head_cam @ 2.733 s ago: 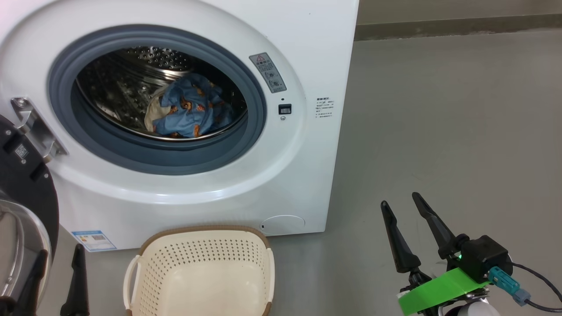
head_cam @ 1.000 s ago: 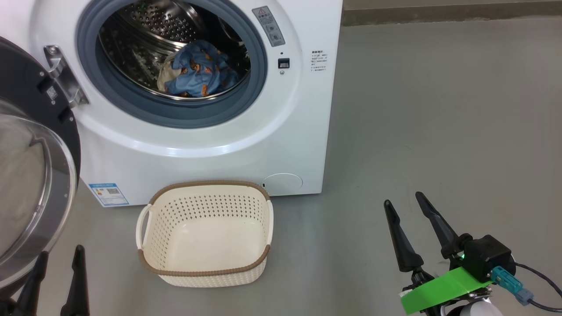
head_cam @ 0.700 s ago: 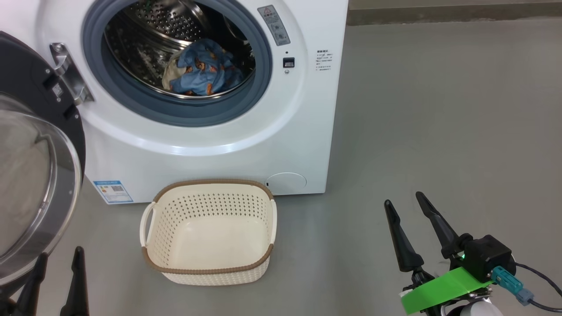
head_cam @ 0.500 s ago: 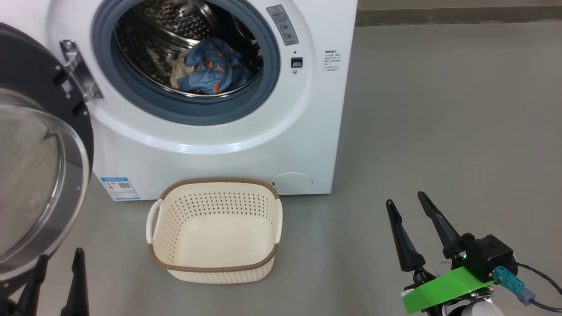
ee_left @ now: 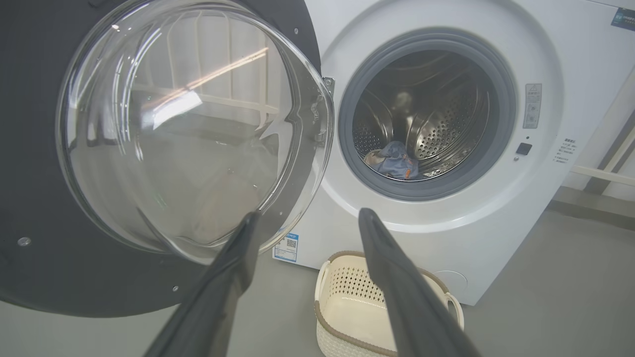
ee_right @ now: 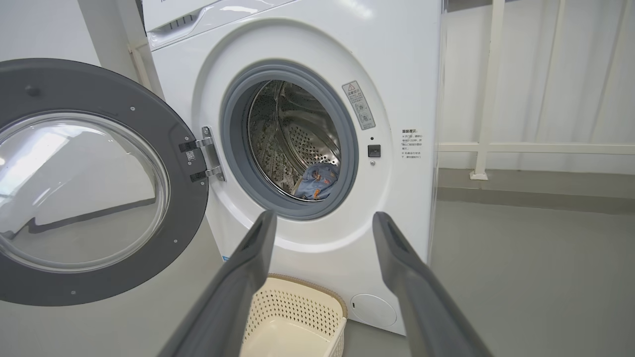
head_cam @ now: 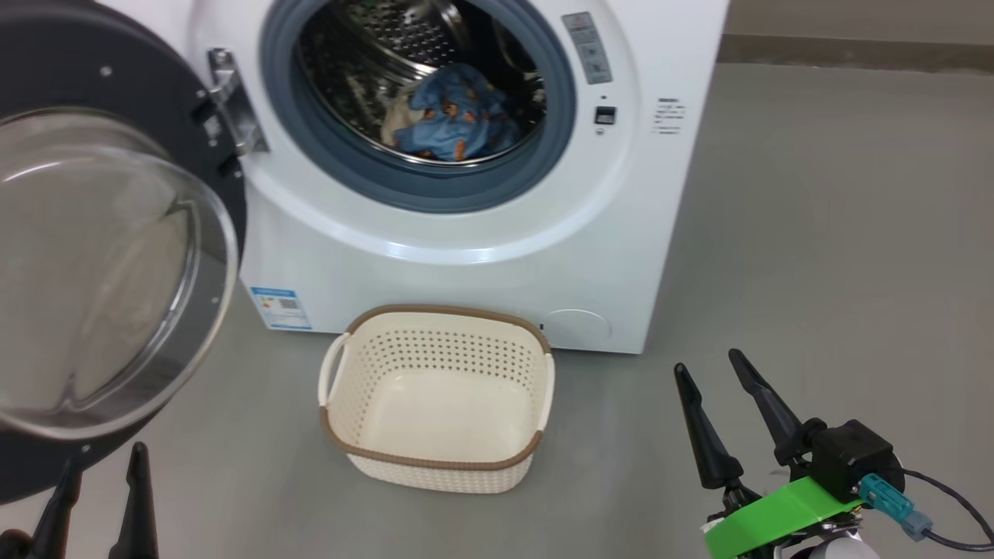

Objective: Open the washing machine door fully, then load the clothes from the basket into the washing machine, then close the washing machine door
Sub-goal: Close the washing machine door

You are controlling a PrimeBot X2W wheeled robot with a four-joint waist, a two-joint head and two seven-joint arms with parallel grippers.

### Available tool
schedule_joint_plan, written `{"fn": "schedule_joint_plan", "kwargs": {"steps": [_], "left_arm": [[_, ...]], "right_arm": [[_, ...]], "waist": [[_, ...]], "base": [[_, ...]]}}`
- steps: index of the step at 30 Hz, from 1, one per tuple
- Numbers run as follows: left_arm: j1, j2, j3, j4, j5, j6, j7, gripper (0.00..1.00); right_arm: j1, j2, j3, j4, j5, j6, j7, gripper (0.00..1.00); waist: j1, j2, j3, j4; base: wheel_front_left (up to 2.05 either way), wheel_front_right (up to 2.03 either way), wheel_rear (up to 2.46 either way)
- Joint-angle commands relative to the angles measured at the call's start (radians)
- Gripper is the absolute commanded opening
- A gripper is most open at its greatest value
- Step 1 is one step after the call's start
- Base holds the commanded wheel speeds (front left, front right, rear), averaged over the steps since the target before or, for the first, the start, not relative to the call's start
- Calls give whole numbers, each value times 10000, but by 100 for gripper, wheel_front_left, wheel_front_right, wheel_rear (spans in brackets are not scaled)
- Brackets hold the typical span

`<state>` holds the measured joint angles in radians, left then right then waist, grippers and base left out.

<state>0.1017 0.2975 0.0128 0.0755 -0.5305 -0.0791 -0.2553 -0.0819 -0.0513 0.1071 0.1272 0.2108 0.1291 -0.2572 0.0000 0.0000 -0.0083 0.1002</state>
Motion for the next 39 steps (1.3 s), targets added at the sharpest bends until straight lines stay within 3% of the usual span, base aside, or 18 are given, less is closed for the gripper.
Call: {"fn": "schedule_joint_plan", "kwargs": {"steps": [1,20,31,39], "left_arm": [[-548,194,414,-175,85,62,-63,100],[-635,78,430,-7,200,208,-64,100],[-625,44,334,30,209,357,-29,100],[-510,9,439,-79,145,460,-37,100]], "right_arm": [[-222,11,281,-175,-15,16,-46,100],[-474,11,654,350,175,16,-46,100],[-519,11,747,475,211,16,-46,100],[-759,11,1006,639,247,16,-46,100]], "waist": [[0,0,-77,479],[0,0,-306,3085],[0,0,-435,3857],[0,0,-425,3883]], "base": [[0,0,0],[0,0,0],[0,0,0],[0,0,0]]}}
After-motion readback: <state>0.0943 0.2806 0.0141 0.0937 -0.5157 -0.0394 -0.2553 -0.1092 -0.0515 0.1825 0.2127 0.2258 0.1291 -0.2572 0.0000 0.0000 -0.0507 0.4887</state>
